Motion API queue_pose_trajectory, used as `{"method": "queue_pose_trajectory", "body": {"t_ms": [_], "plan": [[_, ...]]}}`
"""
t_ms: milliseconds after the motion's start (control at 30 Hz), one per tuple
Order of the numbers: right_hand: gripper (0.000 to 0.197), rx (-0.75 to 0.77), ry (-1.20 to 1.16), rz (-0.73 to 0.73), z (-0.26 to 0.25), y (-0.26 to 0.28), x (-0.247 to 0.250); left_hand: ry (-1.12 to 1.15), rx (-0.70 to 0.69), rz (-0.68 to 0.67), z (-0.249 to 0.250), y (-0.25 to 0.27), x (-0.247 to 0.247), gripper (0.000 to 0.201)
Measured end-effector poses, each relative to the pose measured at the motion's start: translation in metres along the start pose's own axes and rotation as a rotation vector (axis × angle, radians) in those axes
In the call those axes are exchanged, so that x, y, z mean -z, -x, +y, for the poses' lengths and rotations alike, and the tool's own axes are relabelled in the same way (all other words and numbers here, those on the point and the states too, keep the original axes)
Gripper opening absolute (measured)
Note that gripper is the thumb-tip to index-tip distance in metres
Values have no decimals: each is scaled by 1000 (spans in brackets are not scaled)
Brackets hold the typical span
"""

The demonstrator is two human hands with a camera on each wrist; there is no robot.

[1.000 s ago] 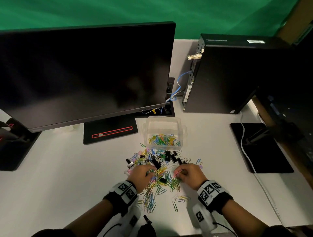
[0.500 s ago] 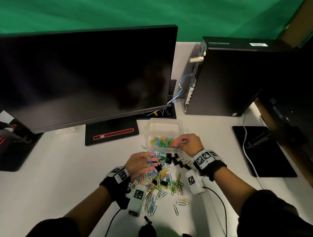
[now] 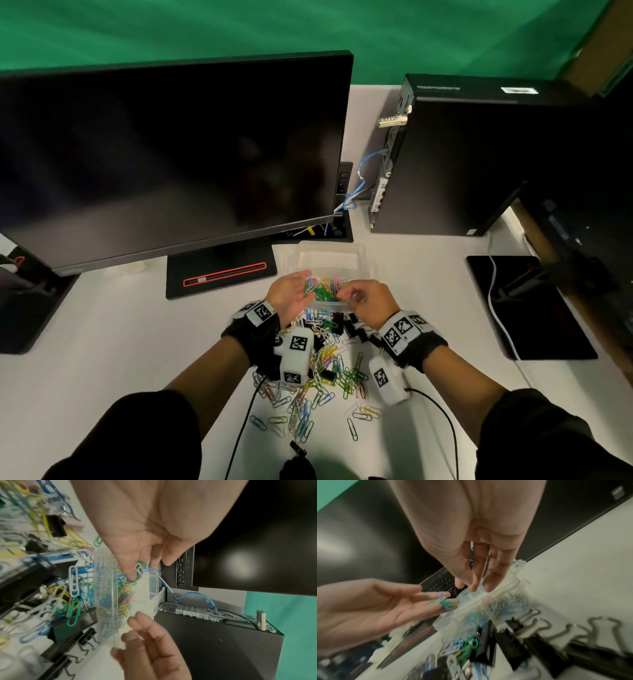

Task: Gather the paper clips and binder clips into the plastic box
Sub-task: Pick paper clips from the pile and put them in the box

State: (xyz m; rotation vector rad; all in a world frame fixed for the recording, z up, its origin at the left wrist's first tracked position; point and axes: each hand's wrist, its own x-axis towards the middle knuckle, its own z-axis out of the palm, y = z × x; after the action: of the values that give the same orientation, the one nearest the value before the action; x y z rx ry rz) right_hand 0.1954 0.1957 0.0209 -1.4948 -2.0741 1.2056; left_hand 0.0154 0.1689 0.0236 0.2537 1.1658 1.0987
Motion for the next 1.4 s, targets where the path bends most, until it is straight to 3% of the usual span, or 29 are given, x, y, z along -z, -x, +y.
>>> {"method": "queue_pose_trajectory", "body": {"t_ms": [167, 267, 333, 467, 567, 667, 933, 1133, 1400], "plan": [[23, 37, 71, -273, 8, 29, -21, -6, -1, 28, 4, -5, -4, 39], [15, 40, 177, -371, 11, 42, -34, -139, -50, -31, 1, 0, 0, 35], [17, 54, 245, -418, 12, 49, -41, -358, -108, -66, -2, 7, 4, 30], [30, 82, 329, -401, 17, 55, -52, -1041, -263, -155, -11, 27, 16, 17], [23, 110, 319, -354, 19, 54, -58, -1353, -224, -319, -24, 38, 29, 18], [18, 128, 299, -345, 20, 53, -59, -1554, -157, -362, -37, 45, 37, 24], [29, 160, 318, -381, 19, 57, -58, -1698, -217, -342, -58, 56, 38, 26], [20, 106, 310, -348, 23, 60, -63, -1733, -322, -333, -62, 62, 36, 20], [34, -5, 190, -362, 23, 64, -62, -1628, -385, -268, -54, 68, 36, 13]]}}
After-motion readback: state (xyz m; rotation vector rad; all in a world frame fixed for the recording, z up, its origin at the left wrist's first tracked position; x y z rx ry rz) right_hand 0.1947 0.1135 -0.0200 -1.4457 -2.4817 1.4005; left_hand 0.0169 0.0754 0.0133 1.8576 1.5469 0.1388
